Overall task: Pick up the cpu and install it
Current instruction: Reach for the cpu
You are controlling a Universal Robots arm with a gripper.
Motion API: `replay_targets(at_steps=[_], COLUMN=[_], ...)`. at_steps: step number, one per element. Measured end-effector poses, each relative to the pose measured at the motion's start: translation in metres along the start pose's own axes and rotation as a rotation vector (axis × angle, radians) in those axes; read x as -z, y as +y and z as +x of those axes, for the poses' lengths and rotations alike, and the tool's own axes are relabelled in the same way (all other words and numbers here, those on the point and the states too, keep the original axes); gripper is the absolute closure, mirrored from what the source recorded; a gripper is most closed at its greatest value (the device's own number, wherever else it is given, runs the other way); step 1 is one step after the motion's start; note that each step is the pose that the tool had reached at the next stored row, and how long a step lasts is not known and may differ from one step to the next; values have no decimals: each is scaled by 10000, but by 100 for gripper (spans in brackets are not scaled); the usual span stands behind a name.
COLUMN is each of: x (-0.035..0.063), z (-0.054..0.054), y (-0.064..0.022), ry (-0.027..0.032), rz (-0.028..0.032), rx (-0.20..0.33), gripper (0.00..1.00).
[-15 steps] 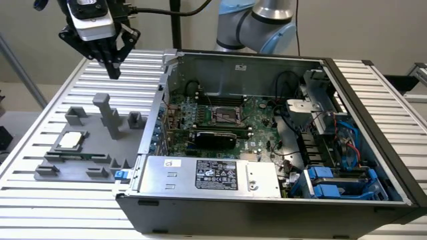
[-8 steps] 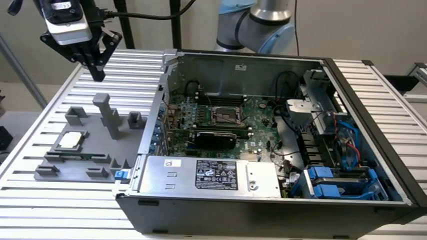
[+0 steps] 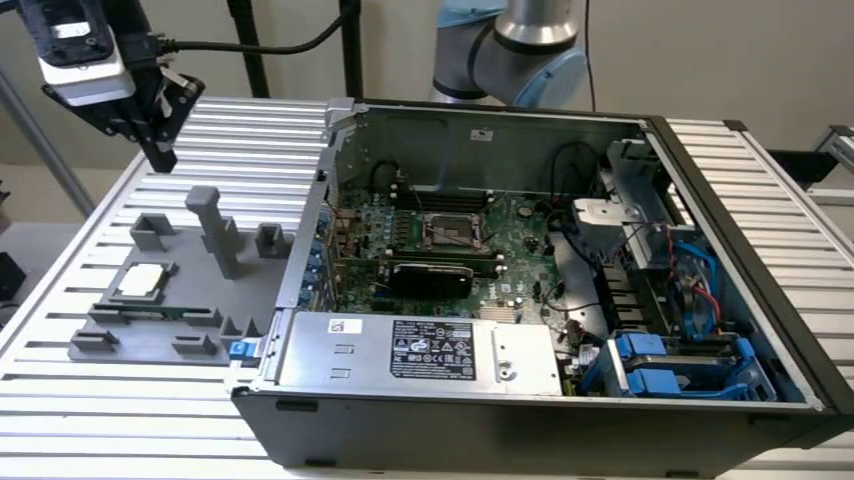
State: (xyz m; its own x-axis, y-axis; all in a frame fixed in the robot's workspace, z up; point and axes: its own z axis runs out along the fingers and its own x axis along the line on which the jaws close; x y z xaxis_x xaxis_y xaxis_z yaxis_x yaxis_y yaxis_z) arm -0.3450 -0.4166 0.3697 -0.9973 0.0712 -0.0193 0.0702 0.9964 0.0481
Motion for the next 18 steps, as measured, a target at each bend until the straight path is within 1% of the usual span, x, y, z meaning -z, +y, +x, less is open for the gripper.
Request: replay_targets(at_steps=[15,18], x=[-254,-295], z=[687,821], y=[-61,-73], ry=[-2,-1], rz=[41,42], rx=[2,1], gripper=[89,89])
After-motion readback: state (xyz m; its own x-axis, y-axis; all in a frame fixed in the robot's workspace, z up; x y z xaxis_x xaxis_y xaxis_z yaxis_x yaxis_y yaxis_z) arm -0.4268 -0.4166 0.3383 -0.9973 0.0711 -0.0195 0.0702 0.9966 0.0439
